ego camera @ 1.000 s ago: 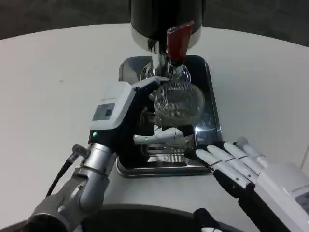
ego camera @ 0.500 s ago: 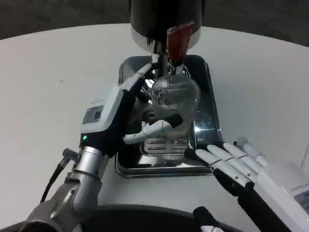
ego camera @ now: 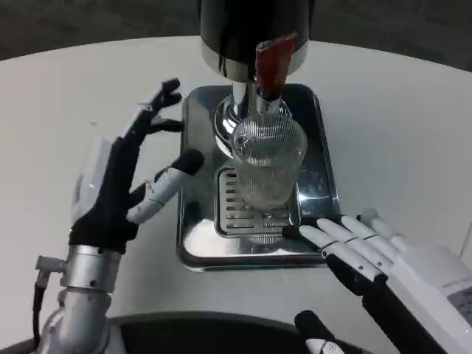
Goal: Grasp the cup under the faucet to collect the drink, then remove the cup.
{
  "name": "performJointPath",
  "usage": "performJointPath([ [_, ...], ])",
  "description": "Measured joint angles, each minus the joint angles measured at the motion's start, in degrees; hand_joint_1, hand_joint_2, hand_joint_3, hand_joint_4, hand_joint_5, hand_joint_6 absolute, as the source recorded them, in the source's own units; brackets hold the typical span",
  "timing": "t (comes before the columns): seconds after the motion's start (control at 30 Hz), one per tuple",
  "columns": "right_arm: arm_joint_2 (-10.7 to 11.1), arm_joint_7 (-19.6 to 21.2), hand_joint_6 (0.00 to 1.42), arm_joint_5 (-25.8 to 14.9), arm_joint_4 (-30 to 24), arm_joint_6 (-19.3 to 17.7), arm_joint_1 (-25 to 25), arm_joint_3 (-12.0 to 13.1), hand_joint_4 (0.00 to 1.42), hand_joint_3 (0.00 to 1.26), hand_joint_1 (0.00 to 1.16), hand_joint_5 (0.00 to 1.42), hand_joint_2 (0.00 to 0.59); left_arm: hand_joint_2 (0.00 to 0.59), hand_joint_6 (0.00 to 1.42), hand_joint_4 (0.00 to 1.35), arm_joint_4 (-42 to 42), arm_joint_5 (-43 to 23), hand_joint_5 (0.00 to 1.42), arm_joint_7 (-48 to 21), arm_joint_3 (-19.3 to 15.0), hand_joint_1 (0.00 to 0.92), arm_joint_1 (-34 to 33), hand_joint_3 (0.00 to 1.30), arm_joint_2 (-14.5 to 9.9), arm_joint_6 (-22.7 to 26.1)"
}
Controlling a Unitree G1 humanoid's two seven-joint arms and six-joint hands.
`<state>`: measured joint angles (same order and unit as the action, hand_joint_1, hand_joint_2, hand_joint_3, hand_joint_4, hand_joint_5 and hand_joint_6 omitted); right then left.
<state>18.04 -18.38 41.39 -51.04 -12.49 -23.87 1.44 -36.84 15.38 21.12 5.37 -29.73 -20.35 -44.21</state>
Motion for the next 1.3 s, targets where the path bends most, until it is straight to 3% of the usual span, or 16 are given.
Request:
performJointPath([
  [0.13,0.01,0.07,0.02,0.1,0.06,0.02,0.6,-0.02,0.1,0.15,0.27,0.07,0.472,0.193,0.13,0.02,12.86,-7.26,0.2,-6.98,-3.85,0.0,2.64,0.04,-1.4,1.35],
  [0.23,0.01,0.09,0.02,0.13,0.15,0.02,1.09,-0.24,0.1,0.15,0.27,0.08,0.472,0.225,0.07,0.0,20.64,-15.73,0.09,-14.88,-5.36,0.0,2.94,0.0,-3.0,4.31],
  [0.33,-0.01,0.18,0.02,0.22,0.18,0.01,1.46,-0.45,0.1,0.15,0.27,0.08,0.473,0.255,0.06,0.0,28.18,-24.57,0.07,-24.38,-6.51,0.0,2.97,0.0,-4.88,9.41],
  [0.47,0.01,0.32,0.02,0.26,0.14,0.01,1.54,-0.24,0.1,0.15,0.27,0.08,0.473,0.254,0.05,0.0,34.86,-32.19,0.07,-33.14,-7.61,0.0,2.13,0.0,-6.65,15.72],
  [0.53,0.03,0.39,0.02,0.26,0.06,0.01,1.45,0.06,0.1,0.15,0.27,0.08,0.473,0.223,0.04,0.0,38.34,-36.17,0.05,-37.91,-8.66,0.0,0.17,0.0,-7.91,19.74],
  [0.73,-0.04,0.97,0.02,0.26,-0.5,-0.01,0.8,0.45,0.1,0.16,0.27,0.09,0.473,0.175,0.0,0.0,41.94,-44.8,0.01,-48.08,-9.4,0.0,-5.51,0.0,-10.58,32.35],
  [0.97,-0.37,1.5,0.02,0.21,-1.22,-0.07,-0.24,1.01,0.1,0.16,0.27,0.09,0.468,0.124,0.0,0.0,41.63,-48.97,0.01,-55.36,-9.39,0.0,-11.51,0.0,-10.19,44.86],
  [1.3,-1.29,2.03,0.02,-0.01,-2.8,-0.11,-2.3,2.83,0.11,0.16,0.28,0.09,0.465,0.105,0.0,0.0,36.48,-47.93,0.02,-60.37,-9.38,0.0,-14.8,0.0,-7.77,48.56],
])
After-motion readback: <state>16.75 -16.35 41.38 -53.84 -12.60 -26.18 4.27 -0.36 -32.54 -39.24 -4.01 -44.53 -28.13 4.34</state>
